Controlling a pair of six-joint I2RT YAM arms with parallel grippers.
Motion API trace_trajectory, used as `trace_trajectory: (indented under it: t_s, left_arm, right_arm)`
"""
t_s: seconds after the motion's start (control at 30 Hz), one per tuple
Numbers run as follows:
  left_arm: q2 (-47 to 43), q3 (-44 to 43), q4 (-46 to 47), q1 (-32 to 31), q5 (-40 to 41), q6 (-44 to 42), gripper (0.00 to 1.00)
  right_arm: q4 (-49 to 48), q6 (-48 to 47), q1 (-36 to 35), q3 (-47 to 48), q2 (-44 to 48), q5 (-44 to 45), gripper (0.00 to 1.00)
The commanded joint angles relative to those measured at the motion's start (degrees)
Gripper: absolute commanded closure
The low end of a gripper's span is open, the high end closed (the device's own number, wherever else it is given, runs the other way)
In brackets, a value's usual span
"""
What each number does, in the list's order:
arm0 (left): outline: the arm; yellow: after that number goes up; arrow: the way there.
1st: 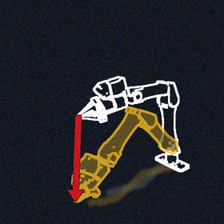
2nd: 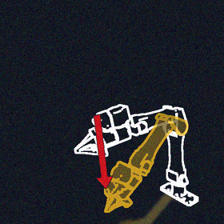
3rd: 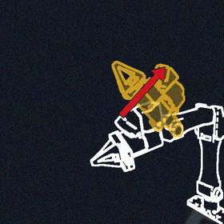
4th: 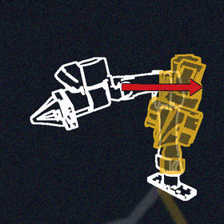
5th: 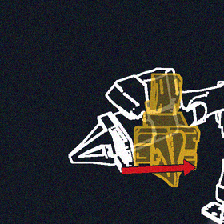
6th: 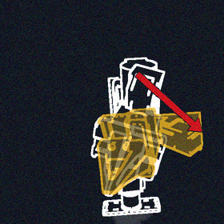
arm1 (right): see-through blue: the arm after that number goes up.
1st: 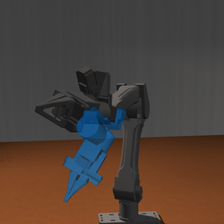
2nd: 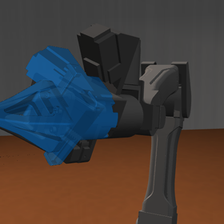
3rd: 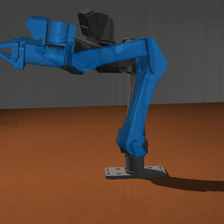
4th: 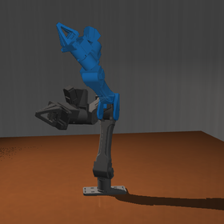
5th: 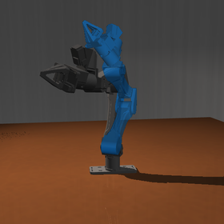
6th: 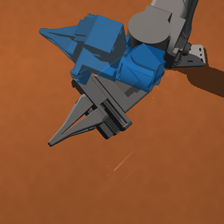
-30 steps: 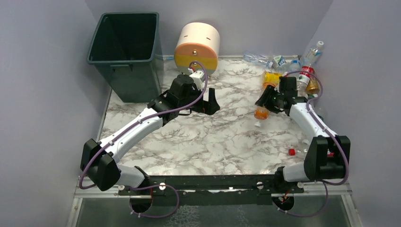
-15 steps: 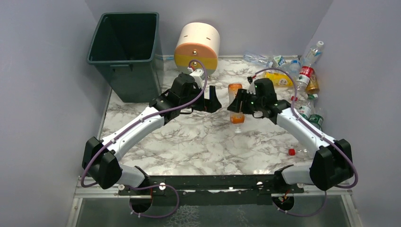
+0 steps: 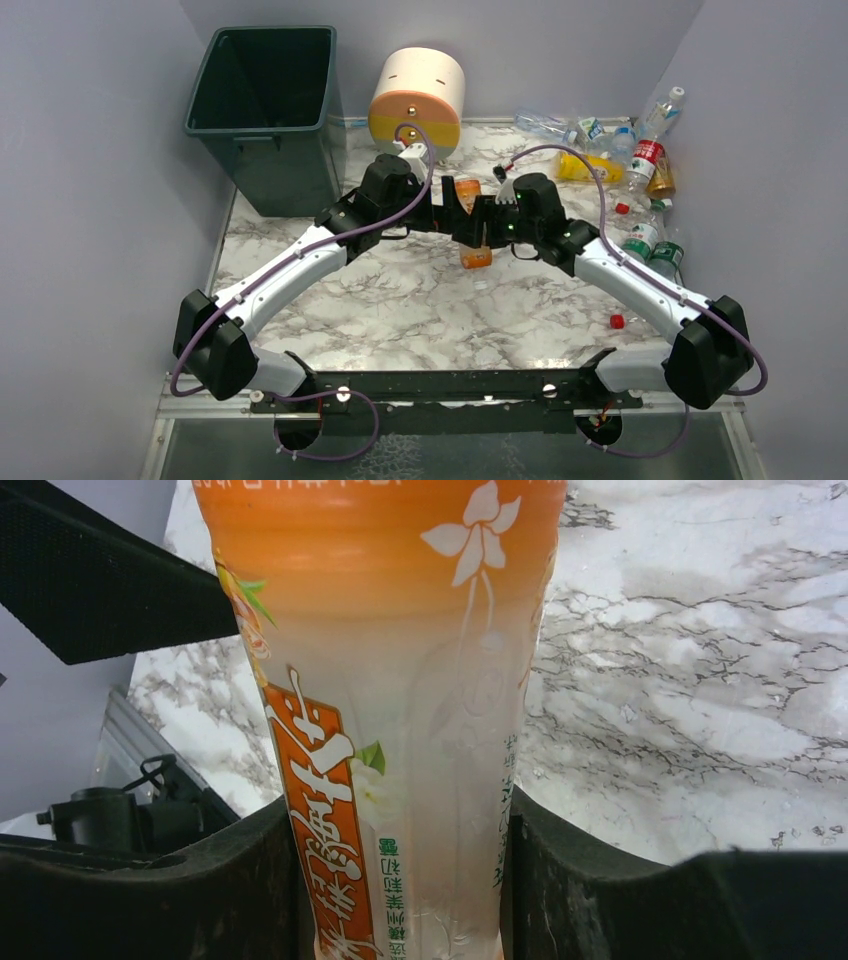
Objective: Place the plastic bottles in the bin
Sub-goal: Pick up the plastic bottle at the center of the board.
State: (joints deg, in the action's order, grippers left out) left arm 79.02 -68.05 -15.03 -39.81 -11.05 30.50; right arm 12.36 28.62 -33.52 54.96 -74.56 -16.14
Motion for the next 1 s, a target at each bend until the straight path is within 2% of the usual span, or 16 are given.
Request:
trace_trajectory:
  t_s: [0.0,0.23,0.7,0.97]
  left_arm:
    - [0.0,-0.6,3.7,-0.2,1.8,2.8,0.01]
    - [-1.1,0.6,5.5,0.4,3.8,5.7,0.01]
    - [-8.9,6.1,5.6,3.5,12.0,7.8,0.01]
    - [-11.9,7.2,4.1,3.7,13.0,6.4,0.01]
  right_arm:
    - [-4.0,0.5,-4.1,1.6,0.3,0.7,0.56]
    - [-6.7,1.8,-8.5,1.6,-0.6,3.3,0.56]
    - [-5.7,3.0,-8.7,0.9,-1.7,5.4,0.56]
    - [-2.3,5.1,-8.6,3.1,-5.5,8.8,0.56]
